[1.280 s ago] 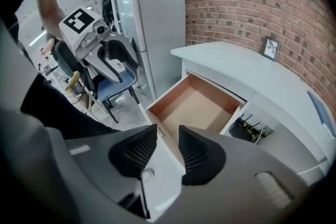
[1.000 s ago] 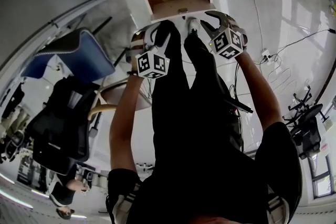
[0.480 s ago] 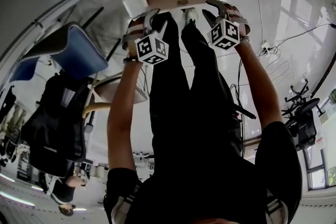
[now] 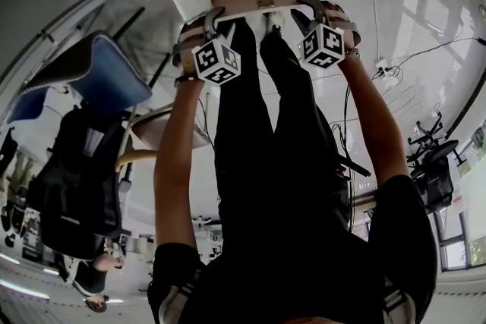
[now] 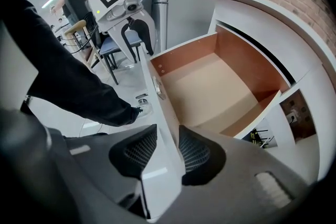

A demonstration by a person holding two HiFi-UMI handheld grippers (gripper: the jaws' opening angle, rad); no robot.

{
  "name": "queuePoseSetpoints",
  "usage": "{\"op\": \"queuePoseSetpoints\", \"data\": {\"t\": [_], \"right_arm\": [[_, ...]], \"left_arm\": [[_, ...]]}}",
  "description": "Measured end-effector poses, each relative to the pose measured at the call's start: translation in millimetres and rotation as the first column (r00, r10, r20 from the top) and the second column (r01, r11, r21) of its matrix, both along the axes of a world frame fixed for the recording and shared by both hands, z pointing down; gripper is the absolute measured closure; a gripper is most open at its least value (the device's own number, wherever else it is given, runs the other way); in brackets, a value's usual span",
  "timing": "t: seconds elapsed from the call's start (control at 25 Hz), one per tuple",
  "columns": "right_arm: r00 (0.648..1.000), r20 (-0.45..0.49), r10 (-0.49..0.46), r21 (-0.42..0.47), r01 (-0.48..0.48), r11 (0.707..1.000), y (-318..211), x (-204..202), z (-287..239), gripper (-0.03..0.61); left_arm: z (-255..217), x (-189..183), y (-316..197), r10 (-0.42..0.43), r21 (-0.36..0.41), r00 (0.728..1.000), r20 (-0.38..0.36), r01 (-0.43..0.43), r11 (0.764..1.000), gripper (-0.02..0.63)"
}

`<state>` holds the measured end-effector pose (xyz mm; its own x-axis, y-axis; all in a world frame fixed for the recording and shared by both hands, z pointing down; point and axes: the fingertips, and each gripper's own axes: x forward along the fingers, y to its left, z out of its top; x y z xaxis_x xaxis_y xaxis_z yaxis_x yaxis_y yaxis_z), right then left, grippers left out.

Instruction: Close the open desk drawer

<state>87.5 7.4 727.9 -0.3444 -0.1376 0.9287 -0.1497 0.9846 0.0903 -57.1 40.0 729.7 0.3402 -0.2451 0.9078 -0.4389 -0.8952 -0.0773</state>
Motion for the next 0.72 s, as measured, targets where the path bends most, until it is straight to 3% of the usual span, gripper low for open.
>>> {"op": "queuePoseSetpoints", "data": {"t": [0.12,0.32,0.72], "right_arm": [[1.0,-0.001,-0.007,-0.006,0.007,1.0,-1.6,1.3,3.0,0.466],[0.999,-0.007,-0.032,-0.001,0.032,0.999,-0.6,0.9,4.1,0.474],[0.997,-0.028,-0.068,-0.007,0.068,0.998,1.3,-0.9,0.2,0.486]], "left_arm": [[2.6,0.8,-4.0,0.006,0.014,1.0,0.01,-0.007,1.0,0.465],[5.0,1.5,-1.1,0.022,0.011,1.0,0.01,-0.022,1.0,0.502],[-1.7,-1.0,-0.7,-0.023,-0.016,1.0,0.008,0.023,1.0,0.505]]}}
